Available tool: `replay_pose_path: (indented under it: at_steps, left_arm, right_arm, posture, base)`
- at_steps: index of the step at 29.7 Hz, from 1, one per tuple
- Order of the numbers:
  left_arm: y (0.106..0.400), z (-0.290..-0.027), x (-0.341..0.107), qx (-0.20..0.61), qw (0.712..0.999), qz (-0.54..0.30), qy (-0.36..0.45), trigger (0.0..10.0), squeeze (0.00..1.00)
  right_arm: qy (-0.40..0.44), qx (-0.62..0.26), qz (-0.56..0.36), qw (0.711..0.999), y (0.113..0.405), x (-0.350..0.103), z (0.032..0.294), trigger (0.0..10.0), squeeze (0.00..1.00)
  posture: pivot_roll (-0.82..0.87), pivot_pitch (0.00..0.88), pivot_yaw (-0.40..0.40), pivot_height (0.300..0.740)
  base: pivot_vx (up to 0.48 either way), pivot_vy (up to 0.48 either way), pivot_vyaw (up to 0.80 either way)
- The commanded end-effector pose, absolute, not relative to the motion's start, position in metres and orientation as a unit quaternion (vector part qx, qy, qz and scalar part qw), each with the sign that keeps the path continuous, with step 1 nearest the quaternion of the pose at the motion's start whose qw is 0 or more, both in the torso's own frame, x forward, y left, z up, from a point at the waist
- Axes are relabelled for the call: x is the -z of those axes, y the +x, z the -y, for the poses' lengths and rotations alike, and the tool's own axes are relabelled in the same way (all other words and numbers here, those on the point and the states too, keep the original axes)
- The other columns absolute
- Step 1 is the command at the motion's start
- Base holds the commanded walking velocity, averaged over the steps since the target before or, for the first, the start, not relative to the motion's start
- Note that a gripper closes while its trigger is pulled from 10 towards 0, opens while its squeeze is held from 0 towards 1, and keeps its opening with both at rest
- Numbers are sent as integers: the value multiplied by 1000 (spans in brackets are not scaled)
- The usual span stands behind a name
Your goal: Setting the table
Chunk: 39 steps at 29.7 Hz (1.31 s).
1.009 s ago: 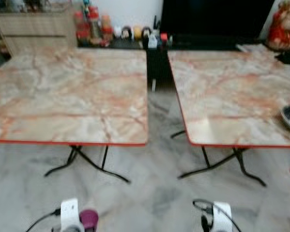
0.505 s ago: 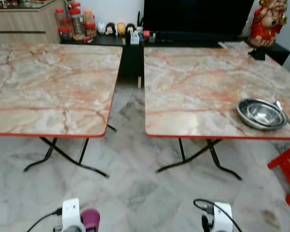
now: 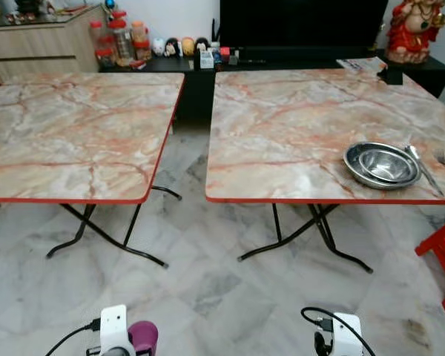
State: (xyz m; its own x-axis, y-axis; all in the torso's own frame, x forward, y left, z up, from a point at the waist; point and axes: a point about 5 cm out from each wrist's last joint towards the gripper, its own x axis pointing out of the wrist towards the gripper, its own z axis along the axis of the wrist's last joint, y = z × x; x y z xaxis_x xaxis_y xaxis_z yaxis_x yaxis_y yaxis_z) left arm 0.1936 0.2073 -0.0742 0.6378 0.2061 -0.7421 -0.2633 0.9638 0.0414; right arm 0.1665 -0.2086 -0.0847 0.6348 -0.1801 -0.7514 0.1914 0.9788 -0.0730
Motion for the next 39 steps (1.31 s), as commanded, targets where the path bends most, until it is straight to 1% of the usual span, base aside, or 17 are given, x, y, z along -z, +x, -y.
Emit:
replay_pose_path:
  at_steps: [1, 28, 35, 39]
  left_arm:
    - [197, -210, 72, -130, 907, -400, -28, 10000, 0]
    - [198, -209, 72, -123, 908, -400, -34, 10000, 0]
    - [199, -207, 72, -117, 908, -402, -22, 10000, 0]
    - [198, -208, 72, -119, 907, -404, -18, 10000, 0]
  right_arm:
    - [14, 102, -412, 905, 170, 84, 206, 10000, 0]
    - [17, 101, -414, 905, 170, 84, 205, 10000, 0]
    - [18, 98, -413, 905, 171, 84, 204, 10000, 0]
    - [17, 97, -413, 905, 171, 84, 204, 10000, 0]
  posture:
    - [-51, 0, -3, 725]
    - [-52, 0, -1, 725]
    - [-53, 0, -1, 725]
    - [-54, 0, -1, 725]
  base:
    - [330, 0, 0]
    - [328, 0, 0]
    - [0, 0, 0]
    - [0, -431, 0]
